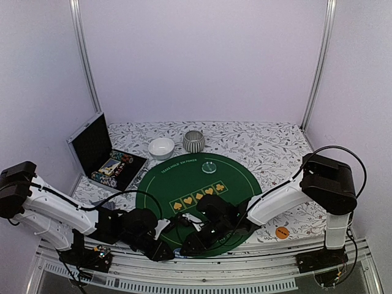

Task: Distribute texas hold em gaming equipment
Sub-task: Pick up the small blind button from the corner of the board.

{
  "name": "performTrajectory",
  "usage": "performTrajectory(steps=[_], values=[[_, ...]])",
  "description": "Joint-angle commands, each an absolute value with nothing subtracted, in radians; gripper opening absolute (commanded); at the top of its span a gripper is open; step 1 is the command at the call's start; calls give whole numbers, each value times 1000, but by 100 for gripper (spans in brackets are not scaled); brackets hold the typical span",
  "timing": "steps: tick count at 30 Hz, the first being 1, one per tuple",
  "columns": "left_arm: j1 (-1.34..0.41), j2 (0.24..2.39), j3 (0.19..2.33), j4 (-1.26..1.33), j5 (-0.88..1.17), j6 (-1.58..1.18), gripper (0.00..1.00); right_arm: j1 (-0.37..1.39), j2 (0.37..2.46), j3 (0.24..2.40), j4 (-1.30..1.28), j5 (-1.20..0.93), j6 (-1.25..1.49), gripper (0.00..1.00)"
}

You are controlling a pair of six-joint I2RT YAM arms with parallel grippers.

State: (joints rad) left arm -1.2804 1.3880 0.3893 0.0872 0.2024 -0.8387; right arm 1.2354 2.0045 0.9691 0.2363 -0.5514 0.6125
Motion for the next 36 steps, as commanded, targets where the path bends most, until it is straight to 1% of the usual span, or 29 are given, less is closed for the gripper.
performTrajectory(steps=[1, 5, 19, 28, 31, 33, 36], values=[[-1266, 1419, 376, 116, 203, -835, 13, 1237, 2060, 1002, 288, -570, 607, 33], [-1265, 1415, 374, 118, 201, -838, 13, 1237, 2072, 1010, 312, -594, 610, 30], [-1264, 1416, 359, 142, 199, -841, 11, 1236, 2126, 1067, 350, -664, 610, 24], [-1261, 1399, 331, 168, 196, -852, 7, 1237, 2129, 1058, 349, -675, 619, 23], [-1261, 1393, 323, 177, 195, -856, 7, 1238, 2143, 1061, 351, -677, 632, 20], [-1261, 1389, 318, 179, 194, -860, 6, 1236, 2145, 1059, 351, -676, 636, 13], [-1261, 1377, 315, 174, 191, -859, 5, 1236, 2132, 1048, 349, -652, 641, 9]])
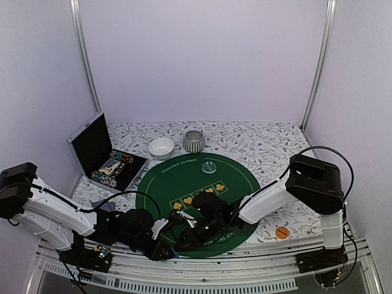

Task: Distribute texas hold em gaming equipment
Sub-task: Pick up the small blind button from the corner of the board.

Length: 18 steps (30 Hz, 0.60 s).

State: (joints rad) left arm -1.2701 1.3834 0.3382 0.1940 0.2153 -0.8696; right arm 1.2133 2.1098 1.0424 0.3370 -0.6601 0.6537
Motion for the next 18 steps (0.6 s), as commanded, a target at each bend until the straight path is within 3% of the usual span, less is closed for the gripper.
performTrajectory(steps=[1, 12, 18], values=[[-1260, 1368, 318, 164, 191, -858, 4, 1236, 2125, 1042, 347, -644, 642, 8], [-1263, 1084, 356, -162, 101, -879, 5, 1221, 2092, 991, 345, -621, 652, 7], [-1262, 1131, 276, -216, 145, -992, 3, 1221, 2101, 1007, 347, -630, 649, 7]])
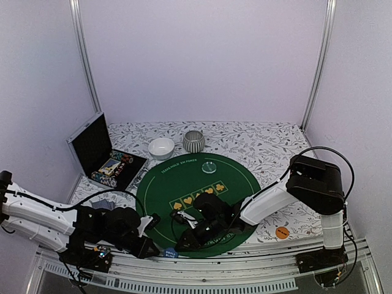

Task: Distribute texas hold em gaming equipment
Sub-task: Pick up the small blind button from the corner of the board.

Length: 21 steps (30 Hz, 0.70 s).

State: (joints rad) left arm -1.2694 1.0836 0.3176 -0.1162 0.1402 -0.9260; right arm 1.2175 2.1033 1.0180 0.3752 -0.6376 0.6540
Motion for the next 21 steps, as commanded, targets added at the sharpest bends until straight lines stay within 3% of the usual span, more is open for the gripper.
performTrajectory(steps=[1, 10, 16, 21], values=[[-1262, 1153, 288, -205, 140, -981, 4, 1221, 2101, 1009, 347, -631, 649, 8], [-1262, 1382, 395, -143, 149, -872, 2, 1222, 2102, 1005, 341, -613, 656, 13], [-1262, 1355, 374, -104, 149, -876, 2, 1227, 2121, 1018, 341, -606, 660, 23], [-1262, 1375, 378, -65, 162, -885, 2, 1236, 2148, 1044, 342, -643, 658, 26]])
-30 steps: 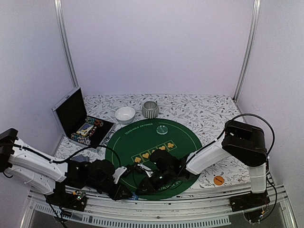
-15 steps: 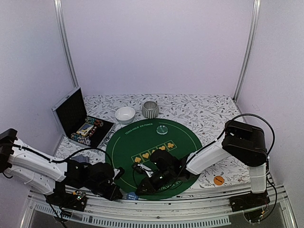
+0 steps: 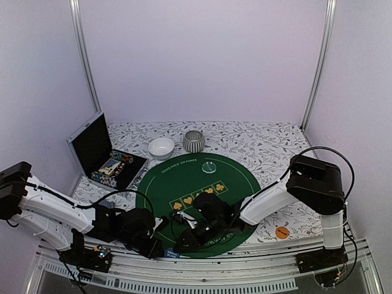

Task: Distribute texas hold em gaming equipment
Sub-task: Pick up the small blind button from the corner of the board.

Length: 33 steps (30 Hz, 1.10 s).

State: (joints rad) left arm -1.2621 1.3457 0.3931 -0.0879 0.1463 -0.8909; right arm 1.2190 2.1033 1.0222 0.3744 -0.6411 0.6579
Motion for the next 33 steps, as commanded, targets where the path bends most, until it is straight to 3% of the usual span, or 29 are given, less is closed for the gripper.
performTrajectory(steps=[1, 16, 28, 33], values=[[-1262, 1383, 381, -64, 164, -883, 2, 1240, 2154, 1053, 342, -654, 654, 27], [-1262, 1394, 388, -50, 155, -882, 1, 1262, 2153, 1059, 375, -656, 638, 28], [-1262, 1382, 369, -32, 156, -885, 1, 1297, 2049, 940, 452, -333, 650, 30], [-1262, 1376, 356, -17, 155, -887, 1, 1309, 2061, 927, 435, -276, 650, 38]])
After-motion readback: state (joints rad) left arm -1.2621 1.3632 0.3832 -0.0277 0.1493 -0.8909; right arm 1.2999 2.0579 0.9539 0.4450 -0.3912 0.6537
